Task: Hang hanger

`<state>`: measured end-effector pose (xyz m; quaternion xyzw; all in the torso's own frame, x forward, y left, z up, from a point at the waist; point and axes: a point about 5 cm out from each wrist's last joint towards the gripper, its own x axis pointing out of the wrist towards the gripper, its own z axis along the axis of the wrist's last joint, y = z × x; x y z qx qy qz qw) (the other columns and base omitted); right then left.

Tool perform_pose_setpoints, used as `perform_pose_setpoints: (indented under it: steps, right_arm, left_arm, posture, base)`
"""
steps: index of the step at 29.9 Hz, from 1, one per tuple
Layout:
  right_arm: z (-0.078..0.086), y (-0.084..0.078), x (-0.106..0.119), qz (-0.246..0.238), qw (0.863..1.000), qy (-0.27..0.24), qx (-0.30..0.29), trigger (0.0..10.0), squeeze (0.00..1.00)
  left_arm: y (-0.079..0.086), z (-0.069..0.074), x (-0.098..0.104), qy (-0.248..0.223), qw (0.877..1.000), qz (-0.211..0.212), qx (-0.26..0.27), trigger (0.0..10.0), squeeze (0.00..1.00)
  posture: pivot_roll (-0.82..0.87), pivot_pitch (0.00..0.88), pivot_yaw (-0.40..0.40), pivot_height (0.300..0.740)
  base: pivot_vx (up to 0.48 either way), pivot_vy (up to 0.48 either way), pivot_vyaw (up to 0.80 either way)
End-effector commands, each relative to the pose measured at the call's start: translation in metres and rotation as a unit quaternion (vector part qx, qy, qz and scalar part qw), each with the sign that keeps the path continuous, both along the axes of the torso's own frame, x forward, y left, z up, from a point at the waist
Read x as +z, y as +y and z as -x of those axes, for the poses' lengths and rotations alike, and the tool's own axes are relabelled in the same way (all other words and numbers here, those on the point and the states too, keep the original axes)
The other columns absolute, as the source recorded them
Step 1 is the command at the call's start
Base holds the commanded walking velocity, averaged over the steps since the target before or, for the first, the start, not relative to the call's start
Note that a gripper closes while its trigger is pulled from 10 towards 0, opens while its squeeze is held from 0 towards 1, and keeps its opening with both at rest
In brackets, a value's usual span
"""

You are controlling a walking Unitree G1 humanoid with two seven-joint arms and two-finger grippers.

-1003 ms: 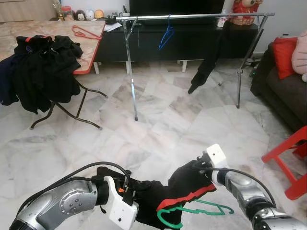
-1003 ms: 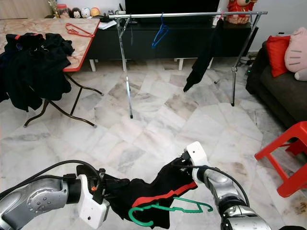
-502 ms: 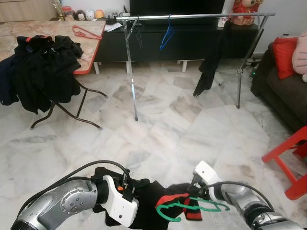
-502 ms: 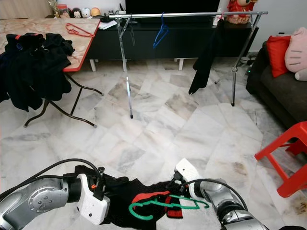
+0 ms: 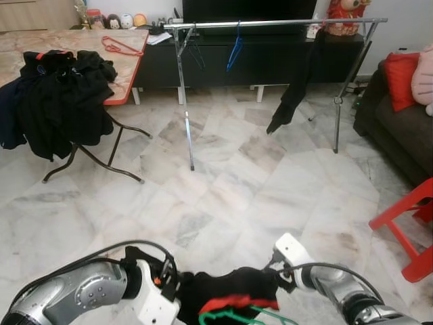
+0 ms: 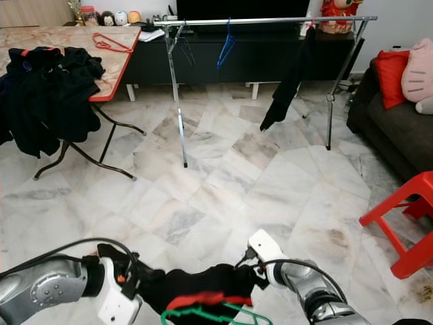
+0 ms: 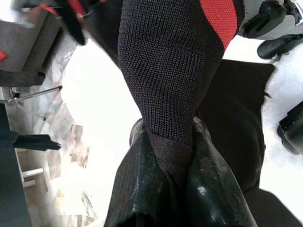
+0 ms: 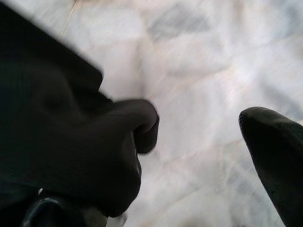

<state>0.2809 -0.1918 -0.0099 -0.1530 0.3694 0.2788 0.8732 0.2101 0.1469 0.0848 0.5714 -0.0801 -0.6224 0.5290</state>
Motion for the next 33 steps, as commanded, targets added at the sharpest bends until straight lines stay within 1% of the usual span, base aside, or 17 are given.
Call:
perform_pose_setpoints:
  steps: [1,3,5,9,10,11,14,15,16,18,19,20,21,22,27,29,33]
  right_arm:
    - [-0.011,-0.001,0.01,-0.003,0.999,-0.041,-0.022,10.0,1.0]
    - [-0.015,-0.001,0.014,-0.008,0.998,-0.055,-0.03,10.0,1.0]
    - [-0.019,0.005,0.018,-0.039,0.997,-0.053,-0.027,10.0,1.0]
    - [-0.016,0.006,0.015,-0.026,0.999,-0.038,-0.011,10.0,1.0]
    - [-0.013,0.006,0.012,-0.019,0.999,-0.028,-0.005,10.0,1.0]
    - [-0.006,0.004,0.005,0.014,1.0,-0.002,0.028,10.0,1.0]
    - [-0.001,0.002,0.001,0.041,0.997,0.014,0.056,10.0,1.0]
    - [0.006,0.001,-0.005,0.061,0.994,0.035,0.083,10.0,1.0]
    - [0.016,-0.001,-0.012,0.085,0.987,0.067,0.121,10.0,0.95]
    - [0.024,-0.003,-0.017,0.099,0.979,0.095,0.151,10.0,0.95]
    - [0.028,-0.004,-0.019,0.113,0.973,0.106,0.174,10.0,0.0]
    - [0.03,-0.005,-0.021,0.122,0.968,0.112,0.189,10.0,0.0]
    - [0.03,-0.005,-0.021,0.122,0.968,0.112,0.189,10.0,0.0]
    - [0.033,-0.006,-0.023,0.128,0.964,0.123,0.198,10.0,0.0]
    - [0.031,-0.007,-0.021,0.116,0.968,0.121,0.185,10.0,0.0]
    - [0.025,-0.008,-0.015,0.087,0.977,0.109,0.16,10.0,0.0]
    - [0.009,-0.016,-0.003,0.073,0.992,0.05,0.086,10.0,0.0]
  left_arm:
    - [0.002,0.0,0.001,-0.004,1.0,-0.008,-0.008,10.0,0.0]
    - [0.003,0.0,0.001,-0.004,1.0,-0.011,-0.008,10.0,0.0]
    - [0.006,-0.003,-0.001,-0.005,1.0,-0.016,0.004,10.0,0.0]
    - [0.01,-0.005,-0.003,-0.006,1.0,-0.019,0.013,10.0,0.0]
    - [0.011,-0.005,-0.004,-0.006,1.0,-0.02,0.015,10.0,0.0]
    - [0.011,-0.005,-0.004,-0.005,1.0,-0.018,0.018,10.0,0.0]
    - [0.012,-0.006,-0.004,-0.005,1.0,-0.017,0.019,10.0,0.0]
    - [0.011,-0.005,-0.004,-0.004,1.0,-0.016,0.019,10.0,0.0]
    - [0.011,-0.005,-0.005,-0.002,1.0,-0.014,0.019,10.0,0.0]
    - [0.012,-0.006,-0.005,-0.001,1.0,-0.014,0.02,10.0,0.0]
    - [0.012,-0.006,-0.005,0.0,1.0,-0.013,0.021,10.0,0.0]
    - [0.012,-0.006,-0.005,0.0,1.0,-0.013,0.022,10.0,0.0]
    - [0.012,-0.006,-0.005,0.0,1.0,-0.013,0.022,10.0,0.0]
    - [0.012,-0.006,-0.005,0.001,1.0,-0.011,0.023,10.0,0.0]
    - [0.012,-0.005,-0.006,0.004,1.0,-0.008,0.025,10.0,0.0]
    - [0.012,-0.003,-0.007,0.009,1.0,-0.007,0.028,10.0,0.0]
    - [0.016,-0.003,-0.011,0.019,0.999,-0.005,0.045,10.0,0.0]
  posture:
    - [0.02,0.0,-0.038,0.716]
    - [0.02,0.0,-0.038,0.716]
    - [0.03,0.0,-0.037,0.716]
    - [0.03,0.0,-0.038,0.716]
    - [0.03,0.0,-0.037,0.716]
    - [0.02,0.0,-0.037,0.716]
    - [0.02,0.0,-0.037,0.716]
    - [0.02,0.0,-0.036,0.716]
    - [0.03,0.0,-0.036,0.716]
    - [0.03,0.0,-0.036,0.716]
    - [0.03,0.0,-0.035,0.716]
    - [0.03,0.0,-0.035,0.716]
    - [0.03,0.0,-0.035,0.716]
    - [0.03,0.0,-0.035,0.716]
    - [0.03,0.0,-0.036,0.716]
    - [0.03,0.0,-0.036,0.716]
    - [0.03,0.0,-0.035,0.716]
  base:
    - [0.0,0.0,0.0]
    - [0.0,0.0,0.0]
    - [0.0,0.0,0.0]
    - [0.0,0.0,0.0]
    - [0.0,0.0,0.0]
    - [0.0,0.0,0.0]
    - [0.0,0.0,0.0]
    - [0.0,0.0,0.0]
    - [0.0,0.0,0.0]
    - [0.0,0.0,0.0]
    - [0.0,0.0,0.0]
    - [0.0,0.0,0.0]
    - [0.0,0.0,0.0]
    - [0.0,0.0,0.0]
    - [0.0,0.0,0.0]
    - [0.0,0.0,0.0]
    - [0.0,0.0,0.0]
